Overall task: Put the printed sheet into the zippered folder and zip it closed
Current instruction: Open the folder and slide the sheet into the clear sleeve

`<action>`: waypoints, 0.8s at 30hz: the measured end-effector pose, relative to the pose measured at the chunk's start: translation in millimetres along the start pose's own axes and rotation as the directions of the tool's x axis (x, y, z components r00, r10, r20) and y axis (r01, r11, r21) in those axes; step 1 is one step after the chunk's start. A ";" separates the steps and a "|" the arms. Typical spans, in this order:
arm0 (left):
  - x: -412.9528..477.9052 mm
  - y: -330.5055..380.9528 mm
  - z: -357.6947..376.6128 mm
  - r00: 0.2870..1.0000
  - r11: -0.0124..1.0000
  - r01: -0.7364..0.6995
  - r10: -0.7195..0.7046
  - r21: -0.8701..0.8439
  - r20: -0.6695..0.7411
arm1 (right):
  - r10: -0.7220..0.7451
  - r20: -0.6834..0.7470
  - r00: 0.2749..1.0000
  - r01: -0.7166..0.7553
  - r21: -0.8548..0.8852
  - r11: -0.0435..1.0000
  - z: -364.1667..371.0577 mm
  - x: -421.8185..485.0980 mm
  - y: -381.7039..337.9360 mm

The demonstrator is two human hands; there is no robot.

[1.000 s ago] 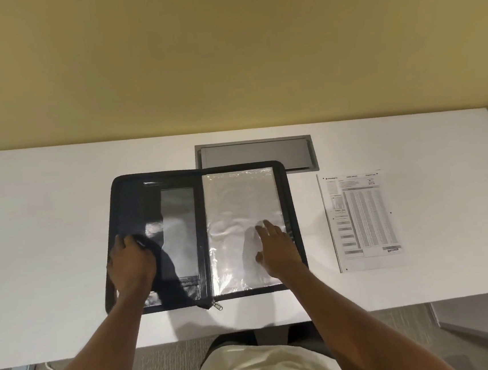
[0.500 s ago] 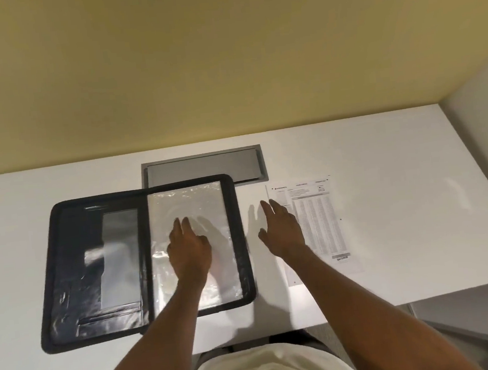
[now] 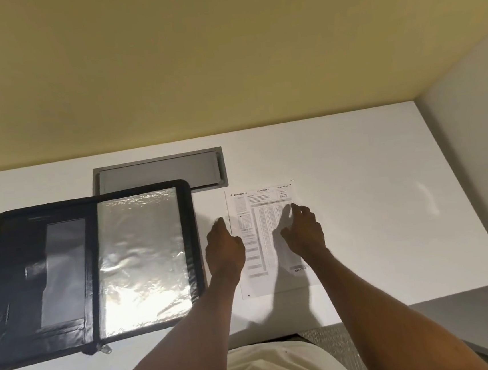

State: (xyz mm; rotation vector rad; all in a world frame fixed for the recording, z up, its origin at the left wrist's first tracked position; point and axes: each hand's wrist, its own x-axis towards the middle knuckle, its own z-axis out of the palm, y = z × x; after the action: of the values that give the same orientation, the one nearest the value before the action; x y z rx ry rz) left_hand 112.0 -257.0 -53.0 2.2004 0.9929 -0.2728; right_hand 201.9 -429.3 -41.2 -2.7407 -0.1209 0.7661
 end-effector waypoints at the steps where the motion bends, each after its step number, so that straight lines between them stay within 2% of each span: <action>1: -2.5 2.5 5.4 1.000 1.000 0.013 -0.013 0.002 0.009 | 0.028 0.009 1.000 -0.028 0.022 0.999 0.3 0.9 5.7; 5: -14.6 9.1 24.6 0.999 0.998 0.051 -0.052 0.023 0.007 | 0.122 0.011 0.992 -0.122 0.154 0.980 4.1 1.4 21.2; 14: -21.0 22.6 42.6 0.993 0.997 0.075 -0.076 -0.015 -0.094 | 0.176 -0.035 0.984 -0.151 0.370 0.917 14.8 4.3 30.9; 21: -9.4 41.6 46.5 0.967 0.962 0.208 -0.229 -0.175 -0.114 | 0.198 -0.057 0.979 -0.145 0.491 0.859 18.0 4.4 30.5; 24: 0.6 50.3 42.8 0.925 0.918 0.339 -0.365 -0.205 -0.103 | 0.183 -0.052 0.982 -0.131 0.516 0.846 16.3 5.1 32.2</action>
State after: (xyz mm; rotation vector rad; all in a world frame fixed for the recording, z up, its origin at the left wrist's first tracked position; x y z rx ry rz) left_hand 152.7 -308.7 -59.0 1.8838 1.4376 -0.1820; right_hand 197.9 -455.0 -66.7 -2.2842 0.2954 0.5919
